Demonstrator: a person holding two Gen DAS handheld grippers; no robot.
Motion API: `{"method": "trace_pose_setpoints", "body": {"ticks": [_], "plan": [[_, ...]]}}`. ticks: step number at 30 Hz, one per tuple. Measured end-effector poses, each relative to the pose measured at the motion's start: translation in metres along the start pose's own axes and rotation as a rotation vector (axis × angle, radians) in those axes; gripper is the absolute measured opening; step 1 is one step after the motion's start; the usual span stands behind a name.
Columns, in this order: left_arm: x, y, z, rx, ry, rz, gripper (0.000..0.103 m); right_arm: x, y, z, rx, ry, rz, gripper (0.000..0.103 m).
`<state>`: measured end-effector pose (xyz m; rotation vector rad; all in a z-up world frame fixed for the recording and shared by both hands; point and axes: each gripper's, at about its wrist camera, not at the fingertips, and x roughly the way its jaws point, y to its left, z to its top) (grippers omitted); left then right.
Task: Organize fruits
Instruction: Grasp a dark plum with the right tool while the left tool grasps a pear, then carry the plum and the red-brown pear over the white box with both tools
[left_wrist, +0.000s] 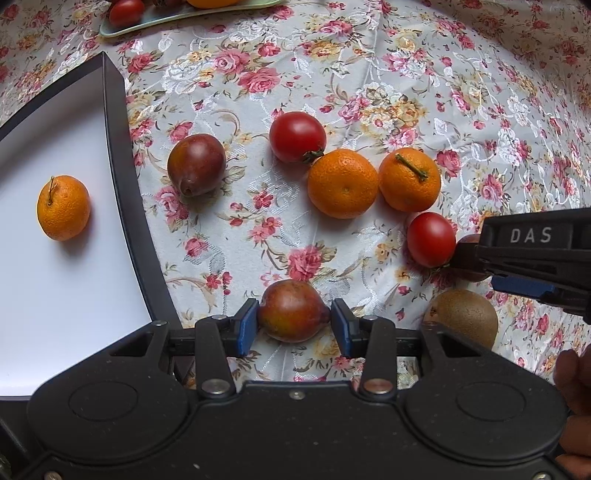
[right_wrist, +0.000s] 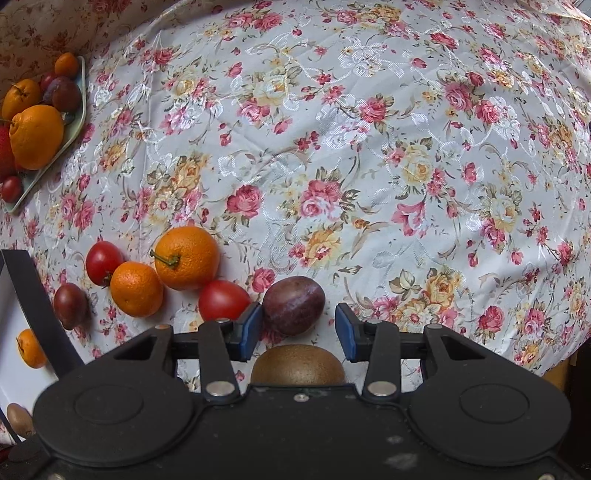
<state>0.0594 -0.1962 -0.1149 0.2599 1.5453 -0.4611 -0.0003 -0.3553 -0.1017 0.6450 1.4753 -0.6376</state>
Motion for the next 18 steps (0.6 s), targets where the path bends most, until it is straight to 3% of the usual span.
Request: {"method": "trace_pose_setpoints", "body": {"ticks": [6, 8, 13, 18], "plan": [[-0.002, 0.004, -0.001, -0.013, 0.003, -0.012, 0.049, 0.014, 0.008, -0.003, -0.007, -0.001, -0.050, 0.043], [-0.004, 0.006, -0.001, -0.013, 0.003, -0.016, 0.049, 0.009, 0.009, -0.005, -0.011, -0.042, -0.056, 0.036], [-0.005, 0.008, -0.003, -0.023, 0.000, -0.023, 0.049, -0.006, 0.014, -0.008, -0.049, -0.140, -0.097, 0.035], [-0.006, 0.011, -0.003, -0.038, -0.003, -0.026, 0.049, -0.008, -0.002, 0.002, 0.005, -0.086, -0.041, 0.035]]}}
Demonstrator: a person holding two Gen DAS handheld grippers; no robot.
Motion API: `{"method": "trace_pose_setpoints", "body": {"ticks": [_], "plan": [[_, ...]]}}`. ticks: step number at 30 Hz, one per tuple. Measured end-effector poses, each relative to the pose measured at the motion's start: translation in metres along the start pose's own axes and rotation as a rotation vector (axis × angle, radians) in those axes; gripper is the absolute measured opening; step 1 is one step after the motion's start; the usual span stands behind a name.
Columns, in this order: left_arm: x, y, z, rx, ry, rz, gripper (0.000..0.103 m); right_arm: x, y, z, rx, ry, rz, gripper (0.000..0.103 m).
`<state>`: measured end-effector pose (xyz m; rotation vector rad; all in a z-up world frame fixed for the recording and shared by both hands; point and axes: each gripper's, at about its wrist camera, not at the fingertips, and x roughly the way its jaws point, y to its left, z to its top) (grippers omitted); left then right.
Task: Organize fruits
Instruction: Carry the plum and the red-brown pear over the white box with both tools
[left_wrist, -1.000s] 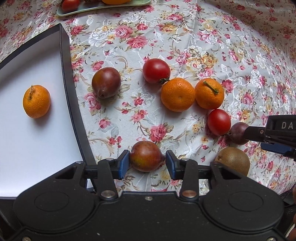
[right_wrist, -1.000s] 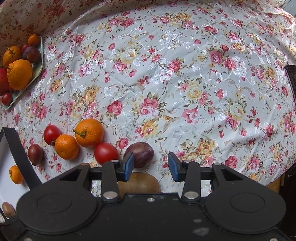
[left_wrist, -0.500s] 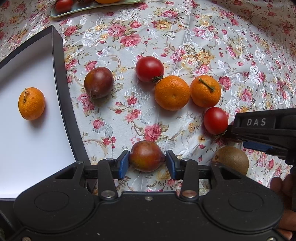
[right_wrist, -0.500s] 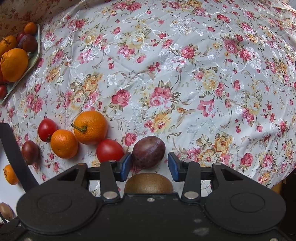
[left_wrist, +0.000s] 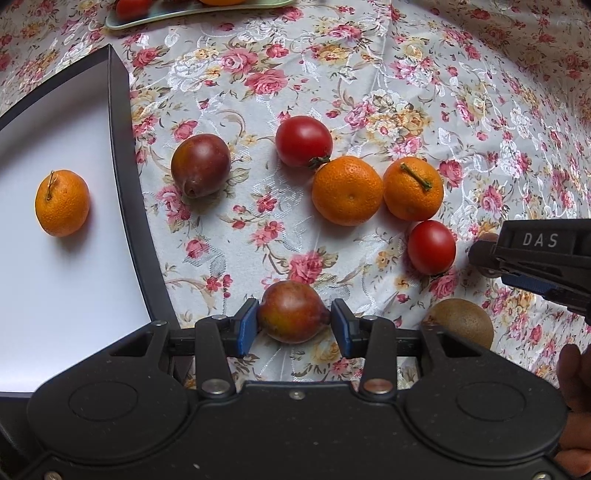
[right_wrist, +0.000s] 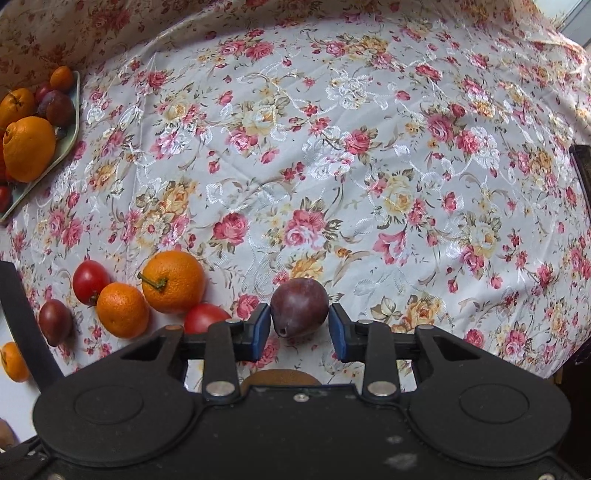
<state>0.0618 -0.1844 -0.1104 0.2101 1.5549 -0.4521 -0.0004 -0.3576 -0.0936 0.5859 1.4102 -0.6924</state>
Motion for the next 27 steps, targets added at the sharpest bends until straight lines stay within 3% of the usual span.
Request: {"method": "trace_pose_setpoints", "body": {"ticks": [3, 8, 17, 23, 27], "plan": [[0.000, -0.002, 0.001, -0.004, -0.003, 0.005, 0.049, 0.004, -0.018, 0.009, 0.077, 0.053, 0.059, 0.035], [0.000, -0.008, 0.003, -0.001, -0.008, 0.021, 0.049, 0.004, -0.036, 0.013, 0.187, 0.069, 0.121, 0.036], [0.000, -0.016, 0.004, 0.000, -0.029, 0.021, 0.046, 0.017, -0.032, 0.014, 0.186, 0.097, 0.116, 0.039], [-0.012, -0.009, 0.004, -0.032, -0.058, -0.002, 0.046, 0.010, -0.022, 0.008, 0.133, 0.029, 0.060, 0.037], [-0.034, -0.007, 0.007, -0.052, -0.101, -0.039, 0.046, -0.006, -0.028, 0.011, 0.142, -0.021, 0.089, 0.037]]}}
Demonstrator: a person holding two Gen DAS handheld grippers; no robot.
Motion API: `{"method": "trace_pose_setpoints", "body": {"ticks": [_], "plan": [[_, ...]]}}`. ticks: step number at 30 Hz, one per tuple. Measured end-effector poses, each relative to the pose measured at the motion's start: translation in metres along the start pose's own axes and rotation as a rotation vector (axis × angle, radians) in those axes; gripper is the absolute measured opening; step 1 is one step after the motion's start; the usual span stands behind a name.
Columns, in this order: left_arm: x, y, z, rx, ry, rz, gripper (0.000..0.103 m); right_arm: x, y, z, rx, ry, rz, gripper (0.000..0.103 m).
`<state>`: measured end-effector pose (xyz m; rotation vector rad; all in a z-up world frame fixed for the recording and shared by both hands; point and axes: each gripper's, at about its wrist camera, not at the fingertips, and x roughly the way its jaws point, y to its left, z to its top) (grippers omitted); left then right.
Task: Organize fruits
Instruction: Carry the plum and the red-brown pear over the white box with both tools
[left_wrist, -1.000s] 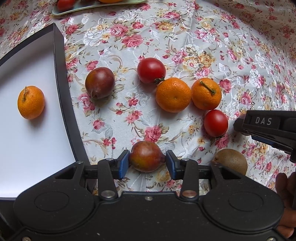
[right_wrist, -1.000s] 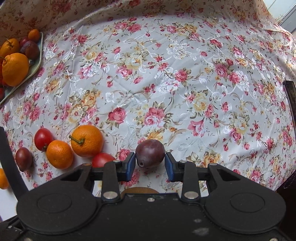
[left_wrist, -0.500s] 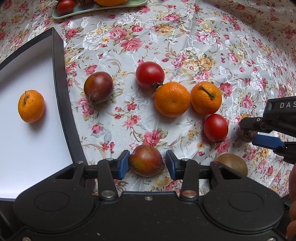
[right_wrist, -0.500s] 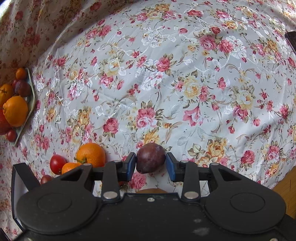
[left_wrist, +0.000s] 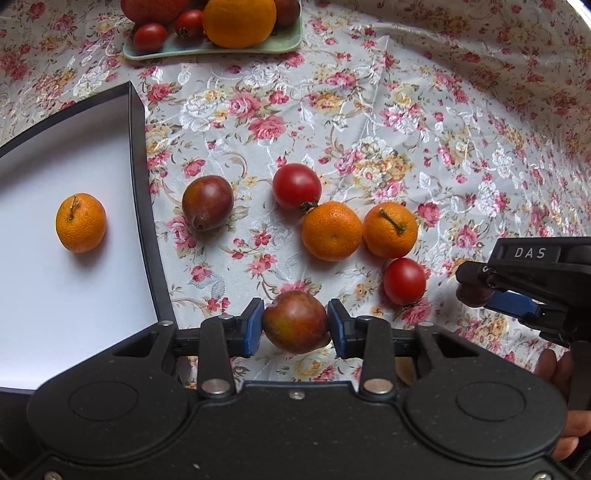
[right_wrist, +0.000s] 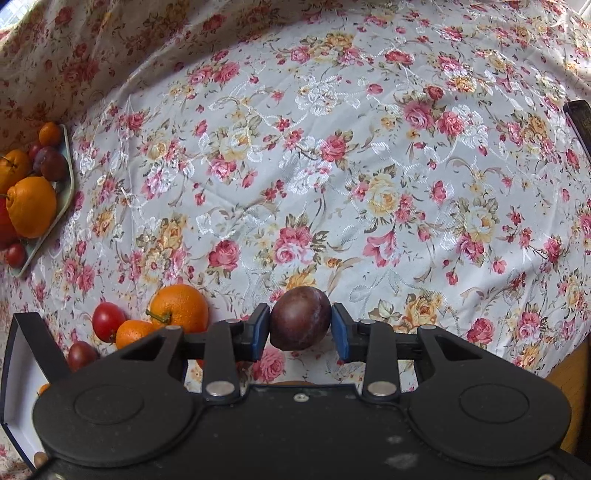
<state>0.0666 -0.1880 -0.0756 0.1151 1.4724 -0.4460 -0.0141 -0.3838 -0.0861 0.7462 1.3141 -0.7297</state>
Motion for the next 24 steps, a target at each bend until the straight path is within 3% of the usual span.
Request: {"method": "trace_pose_setpoints", "body": {"ticks": [7, 12, 15, 24], "plan": [[-0.050, 0.019, 0.009, -0.039, -0.149, 0.036, 0.046, -0.030, 0.005, 0.003, 0.007, -0.076, 0.071, 0.037], [-0.066, 0.044, 0.015, -0.101, -0.213, 0.145, 0.046, -0.034, 0.020, -0.007, -0.066, -0.136, 0.036, 0.037], [-0.069, 0.059, 0.014, -0.132, -0.225, 0.174, 0.046, -0.033, 0.026, -0.014, -0.113, -0.170, 0.009, 0.037], [-0.070, 0.081, 0.010, -0.156, -0.202, 0.150, 0.046, -0.037, 0.051, -0.032, -0.153, -0.245, -0.024, 0.037]]}}
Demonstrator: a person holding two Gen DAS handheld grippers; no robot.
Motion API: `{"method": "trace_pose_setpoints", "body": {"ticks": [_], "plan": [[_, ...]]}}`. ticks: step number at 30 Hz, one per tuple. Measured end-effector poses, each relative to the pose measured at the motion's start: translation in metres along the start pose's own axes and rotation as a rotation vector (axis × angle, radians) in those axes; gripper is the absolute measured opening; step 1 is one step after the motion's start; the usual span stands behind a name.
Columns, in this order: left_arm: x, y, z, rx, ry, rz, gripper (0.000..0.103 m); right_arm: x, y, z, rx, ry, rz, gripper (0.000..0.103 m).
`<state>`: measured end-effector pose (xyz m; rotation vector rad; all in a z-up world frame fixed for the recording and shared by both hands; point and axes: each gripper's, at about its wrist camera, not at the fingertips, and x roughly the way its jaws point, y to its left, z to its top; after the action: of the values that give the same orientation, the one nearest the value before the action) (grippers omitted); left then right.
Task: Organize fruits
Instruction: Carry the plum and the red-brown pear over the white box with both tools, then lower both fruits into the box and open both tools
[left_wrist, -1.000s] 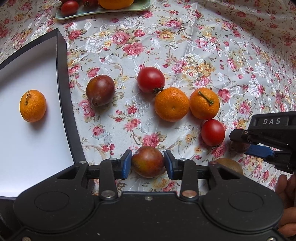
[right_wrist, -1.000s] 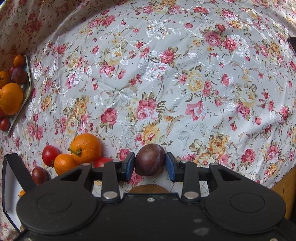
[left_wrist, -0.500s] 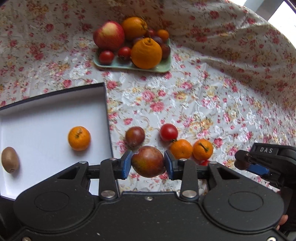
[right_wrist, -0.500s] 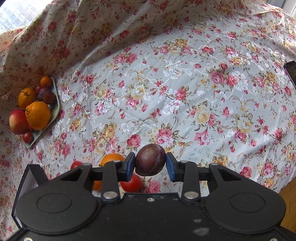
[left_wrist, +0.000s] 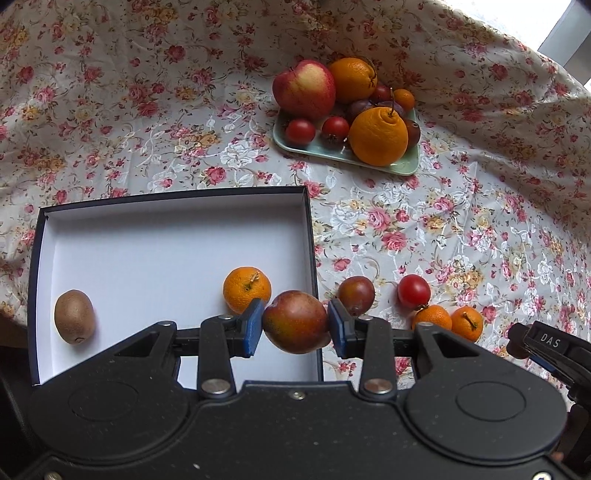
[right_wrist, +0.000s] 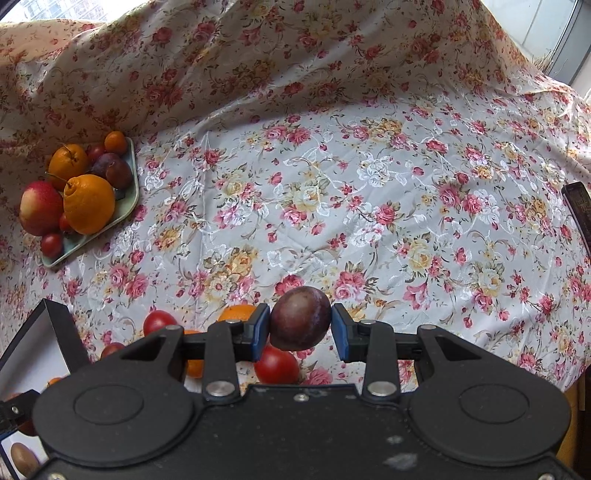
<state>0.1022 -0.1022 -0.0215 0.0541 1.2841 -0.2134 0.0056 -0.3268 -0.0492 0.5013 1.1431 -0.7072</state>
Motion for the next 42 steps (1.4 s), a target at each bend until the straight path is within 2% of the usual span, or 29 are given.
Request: {"method": "trace_pose_setpoints", "body": {"ticks": [7, 13, 19, 26, 30, 37, 42], "plan": [[0.002, 0.025, 0.003, -0.034, 0.003, 0.021, 0.046, -0.008, 0.041, -0.006, -0.086, -0.025, 0.016, 0.037], [0.000, 0.053, 0.008, -0.076, -0.002, 0.036, 0.046, -0.020, 0.077, -0.017, -0.135, -0.011, 0.102, 0.037], [-0.001, 0.081, 0.010, -0.116, -0.005, 0.055, 0.046, -0.029, 0.116, -0.039, -0.230, -0.001, 0.150, 0.037], [0.003, 0.115, 0.009, -0.157, 0.003, 0.086, 0.046, -0.044, 0.165, -0.074, -0.393, -0.028, 0.200, 0.037], [0.005, 0.128, 0.009, -0.171, 0.009, 0.099, 0.046, -0.049, 0.190, -0.091, -0.477, -0.008, 0.239, 0.037], [0.004, 0.142, 0.008, -0.185, 0.013, 0.092, 0.046, -0.044, 0.214, -0.110, -0.543, 0.027, 0.258, 0.037], [0.002, 0.146, 0.008, -0.184, 0.006, 0.093, 0.046, -0.050, 0.221, -0.121, -0.581, -0.025, 0.240, 0.037]]}}
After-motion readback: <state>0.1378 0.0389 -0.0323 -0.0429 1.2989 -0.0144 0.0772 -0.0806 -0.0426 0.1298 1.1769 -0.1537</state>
